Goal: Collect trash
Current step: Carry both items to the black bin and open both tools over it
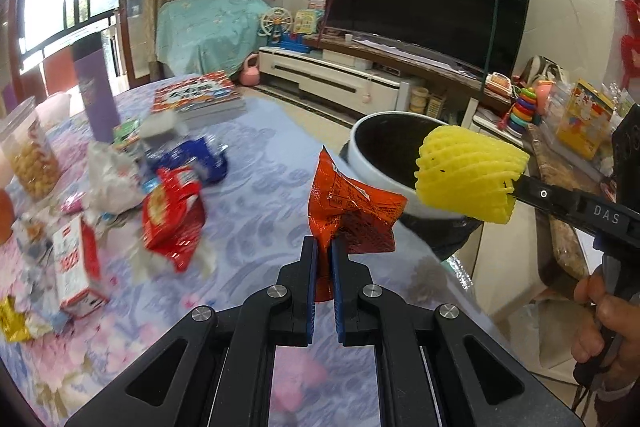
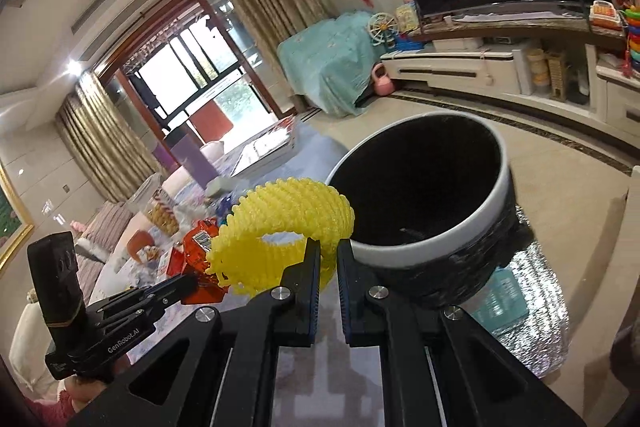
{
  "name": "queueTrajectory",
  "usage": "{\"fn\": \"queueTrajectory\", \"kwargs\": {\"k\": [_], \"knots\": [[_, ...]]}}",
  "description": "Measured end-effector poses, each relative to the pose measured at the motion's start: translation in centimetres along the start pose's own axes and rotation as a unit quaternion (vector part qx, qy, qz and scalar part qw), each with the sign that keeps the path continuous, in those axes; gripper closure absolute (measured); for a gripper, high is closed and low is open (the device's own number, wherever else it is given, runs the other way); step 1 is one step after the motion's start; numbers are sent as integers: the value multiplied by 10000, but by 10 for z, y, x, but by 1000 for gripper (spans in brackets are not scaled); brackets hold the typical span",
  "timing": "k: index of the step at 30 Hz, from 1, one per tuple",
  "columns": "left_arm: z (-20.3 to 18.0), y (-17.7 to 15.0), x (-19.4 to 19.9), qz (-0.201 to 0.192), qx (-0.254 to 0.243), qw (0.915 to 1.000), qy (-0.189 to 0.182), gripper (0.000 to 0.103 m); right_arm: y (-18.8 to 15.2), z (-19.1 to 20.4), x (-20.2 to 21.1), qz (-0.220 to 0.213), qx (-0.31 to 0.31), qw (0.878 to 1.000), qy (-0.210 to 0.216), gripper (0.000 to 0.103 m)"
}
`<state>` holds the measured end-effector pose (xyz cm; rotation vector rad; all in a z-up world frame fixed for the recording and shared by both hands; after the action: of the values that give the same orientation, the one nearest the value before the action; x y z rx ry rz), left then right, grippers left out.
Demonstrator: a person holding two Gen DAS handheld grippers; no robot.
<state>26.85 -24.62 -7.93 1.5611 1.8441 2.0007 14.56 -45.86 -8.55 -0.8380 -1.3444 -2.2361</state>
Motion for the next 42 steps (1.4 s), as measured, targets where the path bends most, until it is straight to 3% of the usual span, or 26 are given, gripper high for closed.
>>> {"fn": "queueTrajectory", "kwargs": {"k": [26, 42], "knots": [[-24, 75, -102, 204, -312, 9989, -300, 97, 43, -71, -26, 10, 41, 9967, -811, 95], [-29, 90, -148, 433, -286, 9982, -303, 96, 57, -85, -48, 187, 174, 9945, -1019, 95]]}}
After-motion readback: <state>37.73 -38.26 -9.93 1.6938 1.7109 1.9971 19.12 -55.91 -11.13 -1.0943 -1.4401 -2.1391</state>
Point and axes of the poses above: each gripper's, at about its wrist camera, not at the fingertips, and x roughly against the way its jaws point, z to its left, y to its top, the point moved 9 cm from there along -x, roughly the way its jaws point, and after that the axes turned 10 degrees about -y, right-handed, at the moved point
